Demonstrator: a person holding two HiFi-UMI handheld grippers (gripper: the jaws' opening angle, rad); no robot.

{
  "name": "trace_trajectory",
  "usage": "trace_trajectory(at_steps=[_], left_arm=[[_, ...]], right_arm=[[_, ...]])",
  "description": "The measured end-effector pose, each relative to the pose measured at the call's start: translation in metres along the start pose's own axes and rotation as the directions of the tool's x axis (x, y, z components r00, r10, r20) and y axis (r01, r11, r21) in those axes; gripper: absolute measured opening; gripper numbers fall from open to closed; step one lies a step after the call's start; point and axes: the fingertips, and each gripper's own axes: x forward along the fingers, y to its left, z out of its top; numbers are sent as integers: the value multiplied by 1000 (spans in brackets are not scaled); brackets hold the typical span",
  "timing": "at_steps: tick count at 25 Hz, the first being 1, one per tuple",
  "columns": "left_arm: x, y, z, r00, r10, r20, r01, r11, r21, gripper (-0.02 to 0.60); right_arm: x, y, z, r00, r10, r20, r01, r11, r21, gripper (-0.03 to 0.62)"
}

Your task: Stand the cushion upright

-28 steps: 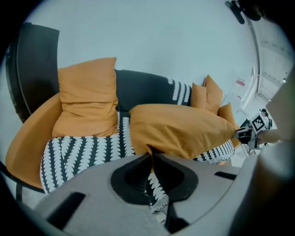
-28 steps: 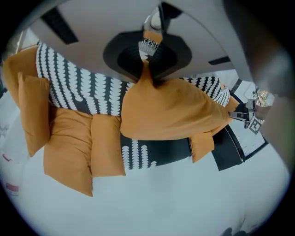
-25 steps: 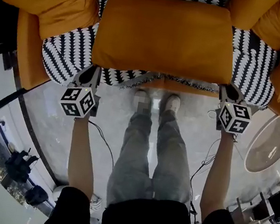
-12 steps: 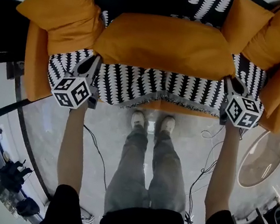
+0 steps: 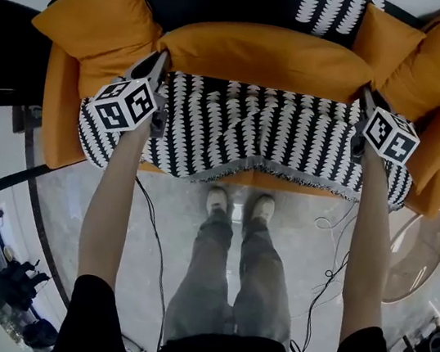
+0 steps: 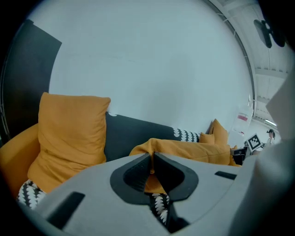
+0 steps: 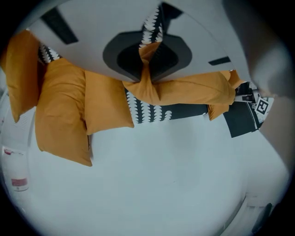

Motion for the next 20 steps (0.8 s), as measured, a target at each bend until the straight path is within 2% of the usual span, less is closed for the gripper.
trace_trajectory(at_steps=[7,9,11,14,16,18,19,20], left_arm=[[41,5,36,999,27,-39,-25,998,51,28],[50,10,50,998,41,-48,-40,999,35,40],[55,13,61,996,57,-64,-57,998,10,82],[46,16,66,991,92,-96,-85,993,81,95],[31,19,65,991,96,-91,-88,992,92,95],[12,16,65,996,66,-63,-65,997,29,95],[0,11,64,998,49,-42,-50,999,-10,95],[-13,3,62,999,35,-20,-36,998,-46,95]], right_arm=[[39,-15,40,994,-108,21,107,993,58,31],[52,-17,51,988,-154,9,152,984,89,31],[61,-15,65,986,-167,-1,166,982,94,31],[57,-17,75,989,-147,6,146,984,101,32],[48,-21,77,990,-127,53,116,976,184,61],[35,-21,86,987,-84,137,41,957,288,174],[26,-20,92,983,-60,172,1,946,323,212],[17,-17,97,980,-38,193,-30,941,338,212]])
